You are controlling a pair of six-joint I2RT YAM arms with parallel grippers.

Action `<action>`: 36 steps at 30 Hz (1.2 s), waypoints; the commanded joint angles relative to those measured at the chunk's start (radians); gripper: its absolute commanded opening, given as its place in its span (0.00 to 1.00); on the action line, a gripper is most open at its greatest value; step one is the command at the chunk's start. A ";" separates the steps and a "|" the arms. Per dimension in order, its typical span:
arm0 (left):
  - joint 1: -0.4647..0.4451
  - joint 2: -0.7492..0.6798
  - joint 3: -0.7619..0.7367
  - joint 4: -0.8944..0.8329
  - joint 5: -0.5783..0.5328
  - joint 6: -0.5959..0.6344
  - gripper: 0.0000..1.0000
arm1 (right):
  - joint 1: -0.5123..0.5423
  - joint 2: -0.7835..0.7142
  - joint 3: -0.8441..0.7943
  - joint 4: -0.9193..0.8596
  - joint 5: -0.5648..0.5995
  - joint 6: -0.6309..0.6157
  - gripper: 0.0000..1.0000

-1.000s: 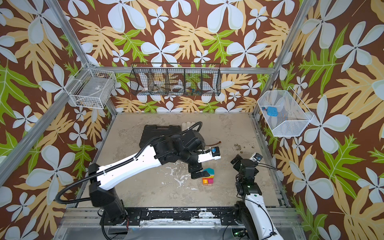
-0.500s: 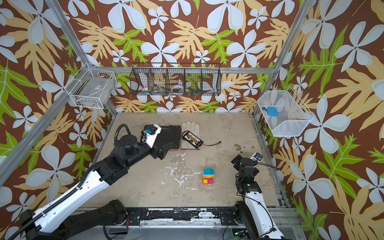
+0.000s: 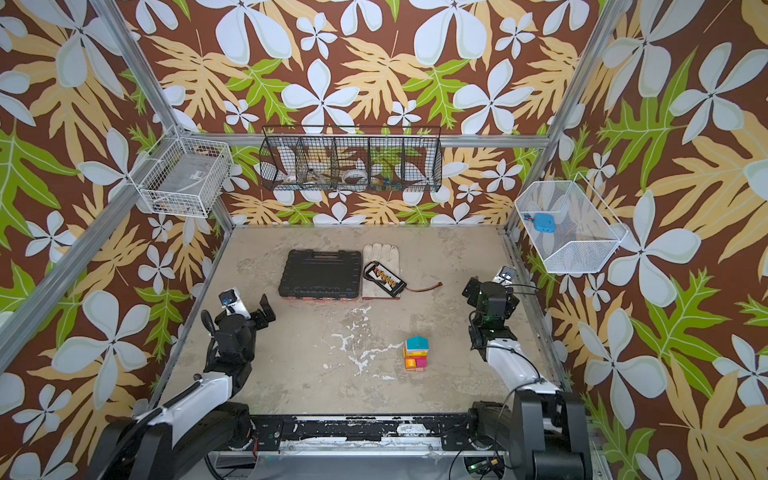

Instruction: Build the wood block tower

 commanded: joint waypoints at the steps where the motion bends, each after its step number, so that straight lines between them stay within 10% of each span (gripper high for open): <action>1: 0.028 0.124 -0.013 0.364 -0.006 0.028 1.00 | 0.024 0.088 -0.110 0.316 -0.075 -0.128 1.00; 14: 0.036 0.403 0.025 0.594 0.333 0.143 1.00 | 0.082 0.217 -0.210 0.639 -0.143 -0.242 1.00; 36: 0.036 0.385 0.027 0.550 0.309 0.127 1.00 | 0.084 0.241 -0.259 0.746 -0.168 -0.260 1.00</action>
